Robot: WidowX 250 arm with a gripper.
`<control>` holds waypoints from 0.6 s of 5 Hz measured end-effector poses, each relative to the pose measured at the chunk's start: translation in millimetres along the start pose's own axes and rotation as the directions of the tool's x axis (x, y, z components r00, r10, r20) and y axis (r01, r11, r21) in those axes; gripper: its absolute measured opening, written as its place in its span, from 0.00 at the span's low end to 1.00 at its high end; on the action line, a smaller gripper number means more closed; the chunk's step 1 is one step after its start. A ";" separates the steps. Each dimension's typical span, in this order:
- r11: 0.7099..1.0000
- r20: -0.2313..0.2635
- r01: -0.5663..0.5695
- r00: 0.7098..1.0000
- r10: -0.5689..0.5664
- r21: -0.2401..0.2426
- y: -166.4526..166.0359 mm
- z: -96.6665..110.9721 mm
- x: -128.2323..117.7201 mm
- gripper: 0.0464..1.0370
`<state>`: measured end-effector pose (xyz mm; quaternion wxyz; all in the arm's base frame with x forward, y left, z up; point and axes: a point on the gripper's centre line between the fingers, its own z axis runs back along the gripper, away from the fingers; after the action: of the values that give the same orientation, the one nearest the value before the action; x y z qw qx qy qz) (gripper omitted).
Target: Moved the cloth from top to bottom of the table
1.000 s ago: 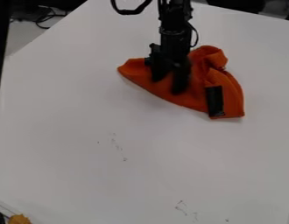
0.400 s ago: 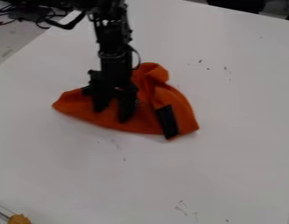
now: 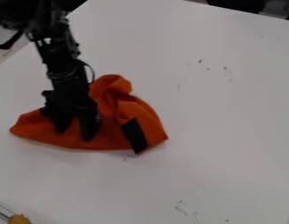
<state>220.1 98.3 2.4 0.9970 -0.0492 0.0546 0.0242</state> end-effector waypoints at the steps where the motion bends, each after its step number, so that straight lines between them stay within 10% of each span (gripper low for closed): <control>1: 1.000 -0.004 -0.008 1.000 0.008 -0.008 -2.6 -1.5 -14.7 0.96; 3: 0.995 -0.007 -0.094 0.995 0.095 0.034 -9.7 11.8 -43.0 0.96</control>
<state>179.1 88.0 19.8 0.9952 -0.0299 0.0614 0.0702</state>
